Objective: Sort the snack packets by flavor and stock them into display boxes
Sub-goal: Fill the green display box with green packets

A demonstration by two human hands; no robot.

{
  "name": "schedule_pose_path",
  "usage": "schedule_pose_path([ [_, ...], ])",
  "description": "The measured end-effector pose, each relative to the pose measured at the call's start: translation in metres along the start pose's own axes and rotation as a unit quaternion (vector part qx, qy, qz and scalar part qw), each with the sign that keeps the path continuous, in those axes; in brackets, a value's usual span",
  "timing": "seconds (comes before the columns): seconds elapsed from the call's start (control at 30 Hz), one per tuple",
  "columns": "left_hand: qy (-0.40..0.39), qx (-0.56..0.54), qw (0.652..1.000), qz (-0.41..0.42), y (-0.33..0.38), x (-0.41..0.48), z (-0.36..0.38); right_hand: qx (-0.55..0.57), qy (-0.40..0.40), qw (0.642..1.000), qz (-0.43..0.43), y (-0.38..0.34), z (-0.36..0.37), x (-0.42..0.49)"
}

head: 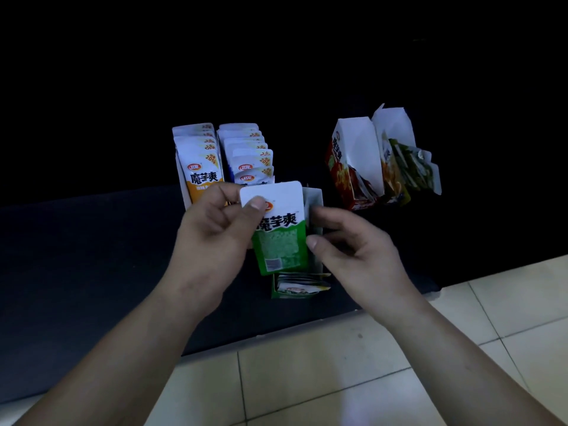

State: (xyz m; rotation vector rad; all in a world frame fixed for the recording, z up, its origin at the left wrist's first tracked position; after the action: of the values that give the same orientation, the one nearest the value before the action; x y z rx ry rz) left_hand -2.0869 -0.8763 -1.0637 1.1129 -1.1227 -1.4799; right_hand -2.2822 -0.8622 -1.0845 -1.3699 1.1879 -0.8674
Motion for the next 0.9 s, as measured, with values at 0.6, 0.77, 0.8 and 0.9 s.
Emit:
schedule_pose_path([
  [0.6, 0.024, 0.071, 0.997, 0.008, -0.020, -0.004, 0.010, 0.094, 0.085, 0.991, -0.051, -0.025, -0.016, -0.002],
  [0.77, 0.003, 0.144, 0.989, -0.029, -0.042, -0.007, 0.008, 0.048, 0.021, 0.998, 0.021, -0.003, -0.006, 0.004],
  [0.8, 0.004, 0.151, 0.988, -0.033, -0.044, -0.007, 0.007, 0.022, 0.006, 0.999, 0.037, 0.004, -0.004, 0.004],
  [0.9, -0.008, 0.173, 0.984, -0.047, -0.048, -0.008, 0.006, -0.017, -0.015, 0.998, 0.052, 0.014, 0.001, -0.001],
])
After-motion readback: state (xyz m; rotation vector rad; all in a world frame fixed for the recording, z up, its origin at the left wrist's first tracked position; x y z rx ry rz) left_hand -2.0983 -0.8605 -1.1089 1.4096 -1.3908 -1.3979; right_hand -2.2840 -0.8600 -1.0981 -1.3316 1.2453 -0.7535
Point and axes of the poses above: each hand's wrist, its own x-axis towards the middle knuckle, its own z-axis out of the palm, y = z × x, the point moved 6 cm from there along x, towards the middle knuckle, and after that the axes turned 13 degrees about -y, right-handed, at the moved point
